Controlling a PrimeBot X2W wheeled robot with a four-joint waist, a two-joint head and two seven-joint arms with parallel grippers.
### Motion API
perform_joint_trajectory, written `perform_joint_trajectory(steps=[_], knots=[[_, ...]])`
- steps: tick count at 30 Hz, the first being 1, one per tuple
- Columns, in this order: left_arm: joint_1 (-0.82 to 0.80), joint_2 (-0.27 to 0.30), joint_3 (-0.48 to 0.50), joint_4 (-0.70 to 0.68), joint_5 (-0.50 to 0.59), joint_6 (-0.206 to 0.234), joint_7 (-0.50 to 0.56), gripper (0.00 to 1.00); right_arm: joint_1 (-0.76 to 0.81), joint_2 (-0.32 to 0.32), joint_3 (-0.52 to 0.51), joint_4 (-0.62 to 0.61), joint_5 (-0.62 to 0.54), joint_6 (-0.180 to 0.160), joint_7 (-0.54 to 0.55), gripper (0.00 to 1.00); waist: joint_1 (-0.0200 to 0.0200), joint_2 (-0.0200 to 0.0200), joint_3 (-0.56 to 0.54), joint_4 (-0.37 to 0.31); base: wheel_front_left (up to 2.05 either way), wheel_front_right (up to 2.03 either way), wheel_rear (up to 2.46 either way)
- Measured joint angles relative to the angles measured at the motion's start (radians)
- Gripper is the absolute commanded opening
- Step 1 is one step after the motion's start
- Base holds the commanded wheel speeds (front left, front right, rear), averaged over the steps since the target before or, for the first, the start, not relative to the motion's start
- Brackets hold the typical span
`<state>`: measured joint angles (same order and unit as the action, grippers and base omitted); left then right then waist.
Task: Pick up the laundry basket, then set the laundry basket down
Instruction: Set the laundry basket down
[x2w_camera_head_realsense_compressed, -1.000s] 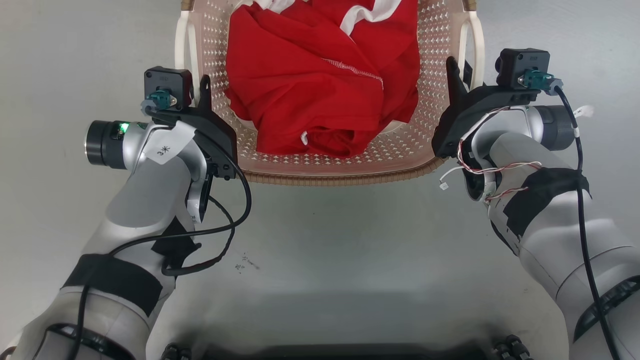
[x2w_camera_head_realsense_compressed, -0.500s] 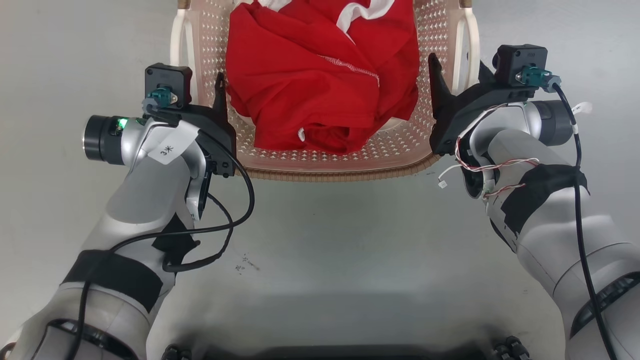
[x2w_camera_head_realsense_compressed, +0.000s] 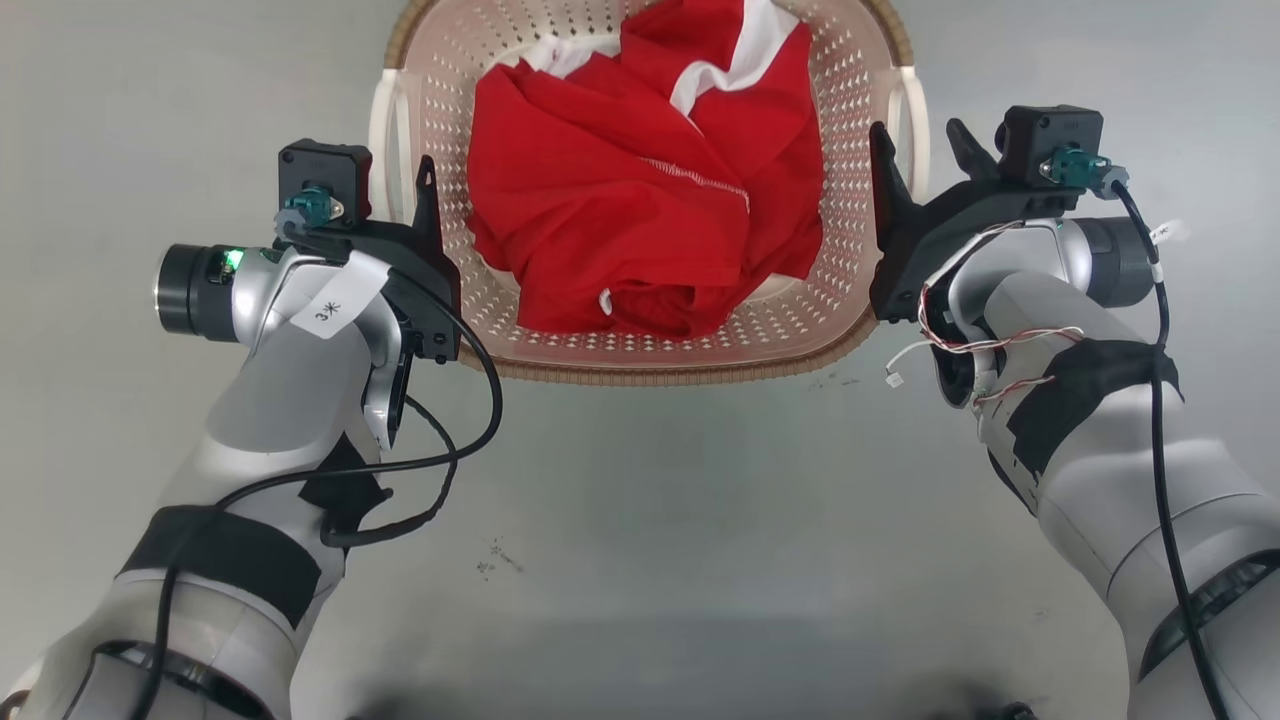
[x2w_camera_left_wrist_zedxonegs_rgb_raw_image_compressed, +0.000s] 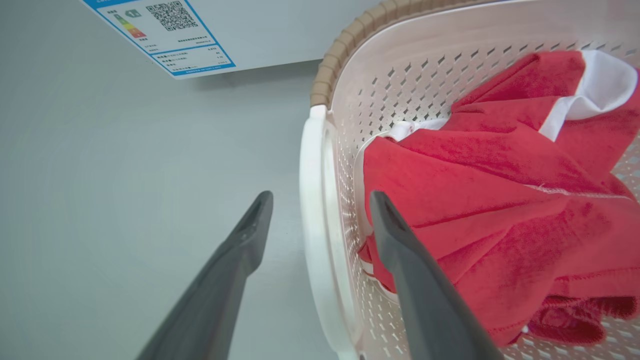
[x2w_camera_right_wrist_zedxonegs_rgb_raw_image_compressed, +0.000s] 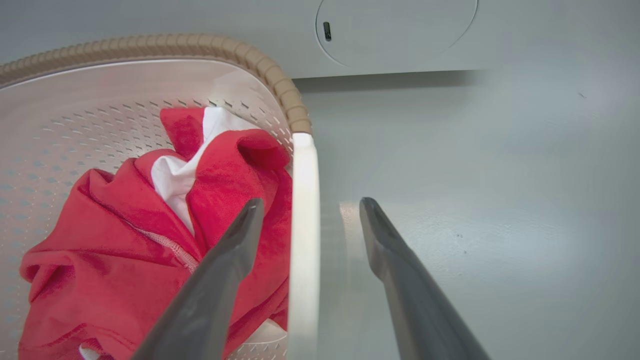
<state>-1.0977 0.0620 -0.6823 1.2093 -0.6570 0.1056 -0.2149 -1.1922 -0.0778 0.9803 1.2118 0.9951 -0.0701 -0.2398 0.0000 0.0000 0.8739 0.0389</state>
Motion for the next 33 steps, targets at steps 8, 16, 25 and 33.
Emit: perform_joint_trajectory(steps=[8, 16, 25, 33], knots=[[0.032, -0.003, 0.007, 0.006, -0.003, -0.010, -0.017, 1.00, 0.025, 0.002, -0.009, 0.016, 0.001, 0.010, -0.008, 1.00, 0.0000, 0.0000, -0.067, 0.000, 0.00, 0.00, 0.00], [0.084, -0.008, 0.030, -0.002, -0.018, -0.036, -0.034, 1.00, 0.048, 0.003, -0.019, 0.016, 0.006, 0.033, -0.009, 1.00, 0.0000, -0.0001, -0.168, -0.002, 0.00, 0.00, 0.00], [0.196, -0.016, 0.060, -0.049, -0.028, -0.044, -0.035, 1.00, 0.149, 0.007, -0.044, 0.000, 0.007, 0.041, -0.009, 1.00, -0.0001, -0.0001, -0.309, -0.008, 0.00, 0.00, 0.00], [0.320, -0.011, 0.103, -0.124, -0.030, -0.031, -0.035, 1.00, 0.267, 0.010, -0.086, -0.053, 0.007, 0.035, -0.010, 1.00, -0.0001, -0.0001, -0.426, -0.019, 0.00, 0.00, 0.00]])
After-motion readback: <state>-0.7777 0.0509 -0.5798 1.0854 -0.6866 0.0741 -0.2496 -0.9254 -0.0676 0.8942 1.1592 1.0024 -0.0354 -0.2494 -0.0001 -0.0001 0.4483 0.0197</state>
